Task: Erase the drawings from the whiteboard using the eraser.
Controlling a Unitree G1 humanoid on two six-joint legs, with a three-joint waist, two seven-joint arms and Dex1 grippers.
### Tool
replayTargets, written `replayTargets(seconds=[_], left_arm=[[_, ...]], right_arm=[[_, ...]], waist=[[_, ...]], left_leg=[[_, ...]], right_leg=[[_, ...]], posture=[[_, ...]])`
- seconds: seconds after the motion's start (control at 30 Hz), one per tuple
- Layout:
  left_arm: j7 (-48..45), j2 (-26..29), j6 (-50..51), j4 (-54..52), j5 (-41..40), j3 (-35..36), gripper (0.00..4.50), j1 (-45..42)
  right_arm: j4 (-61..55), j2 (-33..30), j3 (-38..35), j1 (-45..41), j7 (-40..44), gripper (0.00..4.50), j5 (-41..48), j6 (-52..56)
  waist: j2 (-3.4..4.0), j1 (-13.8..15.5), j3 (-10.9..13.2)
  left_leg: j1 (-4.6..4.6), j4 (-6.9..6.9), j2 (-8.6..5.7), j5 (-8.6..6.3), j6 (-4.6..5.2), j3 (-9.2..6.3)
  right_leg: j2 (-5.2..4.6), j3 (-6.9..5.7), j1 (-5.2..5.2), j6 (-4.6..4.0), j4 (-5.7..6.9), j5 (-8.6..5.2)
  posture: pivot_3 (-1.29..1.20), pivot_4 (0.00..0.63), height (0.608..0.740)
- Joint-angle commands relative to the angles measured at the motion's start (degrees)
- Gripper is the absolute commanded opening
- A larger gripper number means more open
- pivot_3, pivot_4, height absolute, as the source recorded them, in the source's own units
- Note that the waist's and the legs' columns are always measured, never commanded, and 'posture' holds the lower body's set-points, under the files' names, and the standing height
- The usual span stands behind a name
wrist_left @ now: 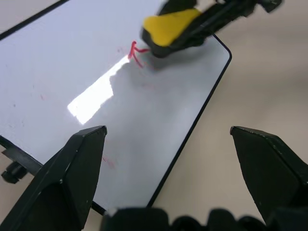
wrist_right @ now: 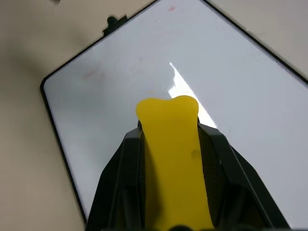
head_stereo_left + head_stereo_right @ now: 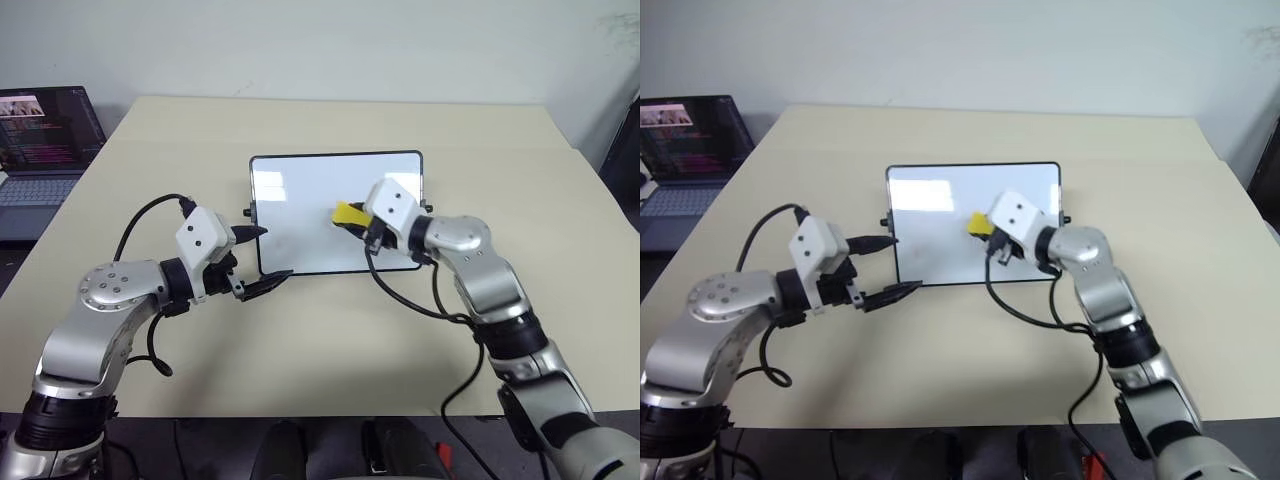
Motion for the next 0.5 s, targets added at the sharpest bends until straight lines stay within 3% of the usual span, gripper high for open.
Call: replayTargets(seconds=[0.03, 0.23, 0.5], left_arm=[[-1.57, 0.24, -1.57, 0.56, -0.20, -0.27, 4.50, -2.05], [-5.42, 1.54, -0.91, 1.90, -0.98, -1.03, 4.50, -3.25], [-6.53, 1.43, -1.15, 4.11, 0.33, -2.13, 4.50, -6.07]], right_arm=[[-4.67, 1.30, -1.55, 0.25, -5.52, 1.17, -0.54, 1.89], [2.03, 5.06, -2.52, -3.81, -14.20, 1.17, -1.14, 0.37], [12.31, 4.31, 1.12, -6.25, -14.92, 1.17, -2.05, -2.11]], waist=[[0.01, -0.14, 0.01], [0.01, -0.18, 0.01], [0.00, 0.04, 0.00]], left_leg=[[0.02, 0.01, -0.03, 0.00, 0.00, 0.03], [0.05, 0.05, -0.05, 0.01, 0.00, 0.13], [-0.03, 0.07, -0.05, 0.00, 0.00, 0.15]], right_leg=[[0.04, 0.02, 0.00, 0.00, 0.04, 0.00], [0.20, 0.00, -0.01, 0.01, 0.13, -0.01], [0.14, 0.00, 0.00, 0.00, 0.00, 0.00]], posture=[[0.00, 0.150, 0.740], [0.00, 0.150, 0.740], [0.00, 0.150, 0.740]])
